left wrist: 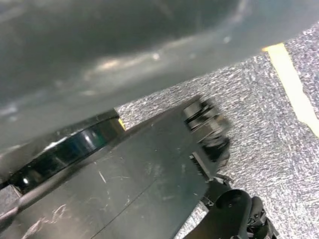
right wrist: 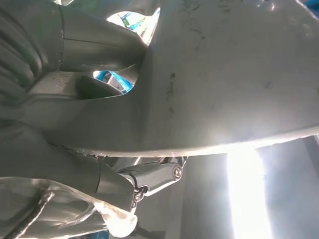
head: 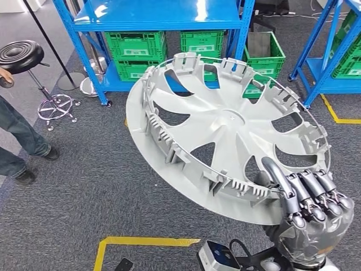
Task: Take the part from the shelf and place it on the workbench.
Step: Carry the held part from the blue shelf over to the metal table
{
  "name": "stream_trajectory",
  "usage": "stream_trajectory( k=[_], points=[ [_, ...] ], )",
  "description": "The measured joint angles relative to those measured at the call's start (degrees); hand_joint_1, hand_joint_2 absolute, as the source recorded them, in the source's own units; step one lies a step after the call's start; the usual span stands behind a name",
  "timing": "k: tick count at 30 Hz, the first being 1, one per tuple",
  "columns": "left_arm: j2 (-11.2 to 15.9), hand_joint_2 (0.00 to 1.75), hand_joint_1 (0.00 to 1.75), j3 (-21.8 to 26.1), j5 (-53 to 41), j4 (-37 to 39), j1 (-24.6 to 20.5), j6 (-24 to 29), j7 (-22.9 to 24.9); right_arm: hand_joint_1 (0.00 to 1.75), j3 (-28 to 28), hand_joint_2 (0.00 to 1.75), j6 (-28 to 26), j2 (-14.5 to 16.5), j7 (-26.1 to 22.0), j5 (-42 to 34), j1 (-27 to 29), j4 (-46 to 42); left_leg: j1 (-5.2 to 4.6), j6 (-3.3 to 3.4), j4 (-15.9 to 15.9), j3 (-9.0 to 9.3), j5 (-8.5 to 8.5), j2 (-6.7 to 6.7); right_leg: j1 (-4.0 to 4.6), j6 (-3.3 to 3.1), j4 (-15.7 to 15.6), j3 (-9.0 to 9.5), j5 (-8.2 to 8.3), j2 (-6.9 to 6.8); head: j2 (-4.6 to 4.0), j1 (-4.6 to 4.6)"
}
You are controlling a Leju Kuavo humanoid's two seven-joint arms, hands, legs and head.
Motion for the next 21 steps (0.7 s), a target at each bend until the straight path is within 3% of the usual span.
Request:
stream_trajectory(
  k=[1,2,3,6,8,10,12,15,16,17,18,21],
  points=[
    [0.03,0.00,0.00,0.00,0.04,0.00,0.06,0.00,-0.01,1.75,0.03,1.75,0.00,-0.04,0.07,0.00,-0.04,0.00,0.09,-0.08,2.83,-0.97,-0.98,0.00,0.02,0.01,0.05,-0.25,0.17,-0.01,0.00,0.00],
    [0.06,0.00,0.00,0.00,0.07,0.00,0.12,0.00,-0.01,1.75,0.05,1.75,0.00,-0.12,0.13,0.00,-0.09,0.00,0.13,-0.05,3.39,-0.89,-0.72,0.00,0.03,0.03,0.09,-0.43,0.30,0.00,0.00,-0.02],
    [0.08,0.00,0.00,0.00,0.09,0.00,0.16,0.00,-0.02,1.75,0.08,1.75,0.00,-0.21,0.19,0.00,-0.15,0.00,0.15,0.09,1.56,0.31,0.62,0.00,0.05,0.06,0.11,-0.53,0.40,0.02,0.00,-0.02],
    [0.12,0.00,0.00,0.00,0.23,0.00,0.14,0.05,-0.08,1.75,0.23,1.75,0.00,-0.48,0.60,0.00,-0.51,0.00,-0.01,0.96,-10.34,6.54,5.68,-0.09,0.25,0.32,0.22,-0.68,0.62,0.12,0.00,-0.01],
    [0.14,0.00,0.00,0.01,0.39,0.00,0.14,0.11,-0.10,1.75,0.38,1.75,0.00,-0.70,0.91,-0.01,-0.76,0.00,-0.17,1.41,-13.79,7.90,6.15,-0.14,0.44,0.76,0.39,-1.18,0.88,0.11,0.00,0.03],
    [0.14,0.00,0.00,0.03,0.53,0.01,0.26,0.13,-0.11,1.75,0.54,1.75,0.00,-0.89,1.05,-0.01,-0.83,0.00,-0.07,1.86,-14.35,7.66,6.30,-0.11,0.44,1.33,0.51,-1.66,1.01,0.04,0.00,0.03],
    [0.10,0.00,0.00,0.04,0.58,0.02,0.29,0.14,-0.13,1.75,0.64,1.75,0.00,-0.99,1.08,-0.02,-0.86,0.00,0.14,2.54,-14.86,7.49,6.84,-0.06,0.38,1.79,2.47,-2.76,-0.60,0.10,0.00,0.11],
    [0.09,0.00,0.00,0.05,0.63,0.02,0.23,0.14,-0.15,1.75,0.66,1.75,0.00,-1.26,1.09,-0.04,-0.94,0.00,0.09,3.12,-15.01,6.98,7.28,0.03,0.27,2.27,12.78,-7.24,-6.16,0.23,0.00,0.21],
    [0.09,0.00,0.00,0.05,0.63,0.02,0.27,0.13,-0.15,1.75,0.66,1.75,0.00,-1.35,1.09,-0.03,-0.92,0.01,0.01,3.18,-14.97,6.83,7.35,0.05,0.25,2.38,15.82,-8.47,-7.21,0.22,0.00,0.20],
    [0.10,0.00,0.00,0.06,0.64,0.02,0.31,0.13,-0.15,1.75,0.66,1.75,0.00,-1.44,1.09,-0.03,-0.88,0.01,-0.04,3.21,-14.92,6.73,7.41,0.07,0.26,2.45,16.93,-8.77,-7.16,0.22,0.00,0.19],
    [0.09,0.00,0.00,0.07,0.66,0.02,0.32,0.13,-0.15,1.75,0.66,1.75,0.00,-1.51,1.09,-0.02,-0.87,0.02,-0.07,3.21,-14.84,6.68,7.44,0.06,0.26,2.45,15.71,-7.94,-6.01,0.21,0.00,0.20],
    [0.07,0.00,0.00,0.07,0.68,0.02,0.28,0.14,-0.15,1.75,0.75,1.75,0.00,-1.70,1.14,-0.03,-1.00,0.01,-0.21,2.92,-14.25,6.49,7.33,-0.06,0.25,2.17,4.20,-1.83,-1.04,0.17,0.00,0.21]
  ],
)
